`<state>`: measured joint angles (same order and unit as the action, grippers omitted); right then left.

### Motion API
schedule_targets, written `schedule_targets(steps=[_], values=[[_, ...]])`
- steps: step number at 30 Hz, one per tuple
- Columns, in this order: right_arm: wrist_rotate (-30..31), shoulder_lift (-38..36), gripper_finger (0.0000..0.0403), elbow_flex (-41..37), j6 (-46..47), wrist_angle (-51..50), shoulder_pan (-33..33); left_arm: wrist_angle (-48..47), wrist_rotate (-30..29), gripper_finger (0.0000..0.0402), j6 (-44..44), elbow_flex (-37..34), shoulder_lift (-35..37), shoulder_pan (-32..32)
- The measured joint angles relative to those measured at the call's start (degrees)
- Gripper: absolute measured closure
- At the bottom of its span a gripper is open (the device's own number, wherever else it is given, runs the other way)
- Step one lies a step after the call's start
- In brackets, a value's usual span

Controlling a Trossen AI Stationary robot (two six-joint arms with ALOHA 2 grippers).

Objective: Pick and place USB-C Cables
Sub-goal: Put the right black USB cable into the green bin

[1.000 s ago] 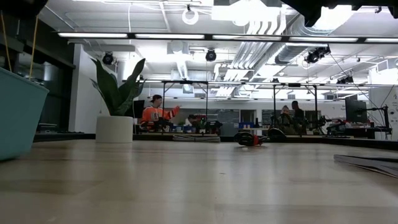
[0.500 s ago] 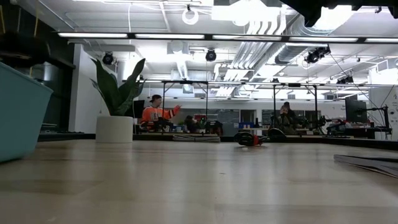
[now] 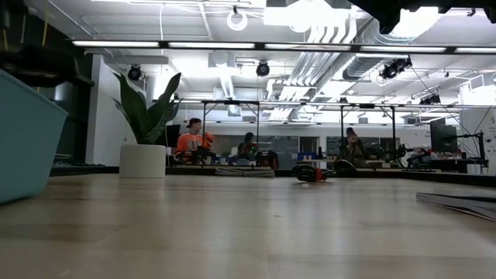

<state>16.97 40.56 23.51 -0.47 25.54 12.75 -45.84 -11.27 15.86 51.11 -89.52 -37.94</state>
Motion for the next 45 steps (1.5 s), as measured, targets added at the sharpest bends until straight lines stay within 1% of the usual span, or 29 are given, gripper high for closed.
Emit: schedule_targets(steps=[9, 15, 20, 29, 38, 45], values=[[0.0, 0.0, 0.0159, 0.0, 0.0, 0.0, 0.0, 0.7, 1.0, 0.0399, 0.1, -0.1, 0.0, 0.9], [0.0, 0.0, 0.0159, 0.0, 0.0, 0.0, 0.0, 2.6, 3.2, 0.0399, 2.2, -3.2, 0.0, 0.6], [0.0, 0.0, 0.0159, 0.0, 0.0, 0.0, 0.0, 4.3, 2.4, 0.0399, 1.3, -3.6, 0.0, 0.7], [0.0, 0.0, 0.0159, 0.0, 0.0, 0.0, 0.0, 4.1, 2.1, 0.0399, 0.4, -3.6, -0.1, 0.9], [0.0, 0.0, 0.0159, 0.0, 0.0, -0.1, 0.0, 5.3, 1.7, 0.0399, -1.3, -3.3, -5.0, 0.9], [0.0, 0.0, 0.0159, 0.0, 0.0, -0.1, 0.0, 6.8, 1.1, 0.0398, -0.9, -3.4, -4.1, 0.9]])
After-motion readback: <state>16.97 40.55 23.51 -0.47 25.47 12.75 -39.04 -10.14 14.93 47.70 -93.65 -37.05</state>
